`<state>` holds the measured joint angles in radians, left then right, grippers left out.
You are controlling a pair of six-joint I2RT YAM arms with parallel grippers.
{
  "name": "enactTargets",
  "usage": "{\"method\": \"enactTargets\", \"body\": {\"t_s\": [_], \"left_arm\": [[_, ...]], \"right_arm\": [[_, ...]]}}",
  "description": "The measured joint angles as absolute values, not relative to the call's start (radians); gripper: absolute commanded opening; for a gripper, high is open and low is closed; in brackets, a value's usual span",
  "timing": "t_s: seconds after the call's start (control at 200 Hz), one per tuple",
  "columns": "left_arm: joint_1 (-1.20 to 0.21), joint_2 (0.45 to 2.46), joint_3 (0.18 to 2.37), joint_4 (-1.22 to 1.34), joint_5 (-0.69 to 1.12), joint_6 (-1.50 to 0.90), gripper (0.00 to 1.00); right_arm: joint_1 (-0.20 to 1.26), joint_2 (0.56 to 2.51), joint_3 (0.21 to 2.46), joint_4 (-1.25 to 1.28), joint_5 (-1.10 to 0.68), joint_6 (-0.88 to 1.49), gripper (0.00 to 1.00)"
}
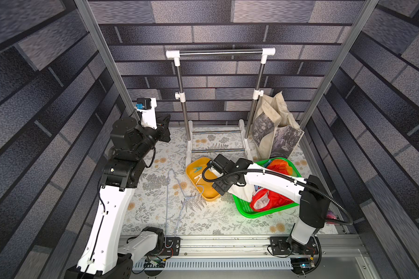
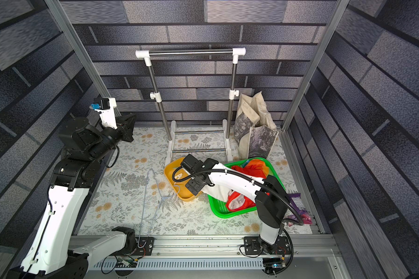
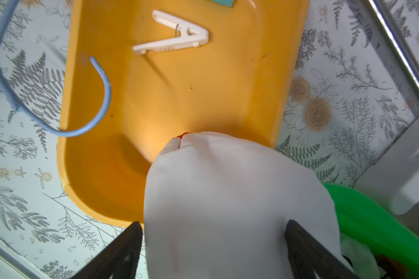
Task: Remove the clothespins securing jackets to the hanger
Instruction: Adjust the jacket in the basket.
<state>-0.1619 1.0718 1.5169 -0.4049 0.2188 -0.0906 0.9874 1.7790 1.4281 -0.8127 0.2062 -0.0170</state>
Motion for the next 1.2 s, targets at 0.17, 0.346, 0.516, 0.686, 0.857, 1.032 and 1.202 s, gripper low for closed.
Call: {"method": "enactTargets", "body": {"t_s": [0.17, 0.346, 0.516, 0.686, 0.857, 1.032, 1.202], "left_arm": [[-0.153, 1.061, 1.491, -0.453, 0.230, -0.125, 0.20], [-0.160, 1.024, 1.239, -0.535, 0.272, -0.276, 0.36], [-0.280, 0.995, 0.885, -0.614, 0.289, -0.451, 0.52], [-0.410, 0.928, 0.804, -0.691, 0.284, -0.557, 0.98], [-0.510, 0.913, 0.737, -0.725, 0.226, -0.644, 1.00], [-0.548, 0.923, 0.668, -0.800, 0.093, -0.738, 0.98], [-0.548, 0.969, 0.629, -0.827, 0.000, -0.780, 0.90]], "right_arm": [[0.992, 1.802, 1.457, -0.818, 0.275, -0.014, 0.13], [0.993, 1.800, 1.467, -0.800, 0.307, 0.023, 0.00], [0.975, 1.793, 1.467, -0.796, 0.316, 0.060, 0.00], [0.920, 1.740, 1.467, -0.781, 0.304, 0.125, 0.00], [0.826, 1.623, 1.463, -0.747, 0.286, 0.204, 0.00], [0.765, 1.516, 1.436, -0.726, 0.296, 0.249, 0.00], [0.744, 1.449, 1.375, -0.725, 0.332, 0.275, 0.00]]}}
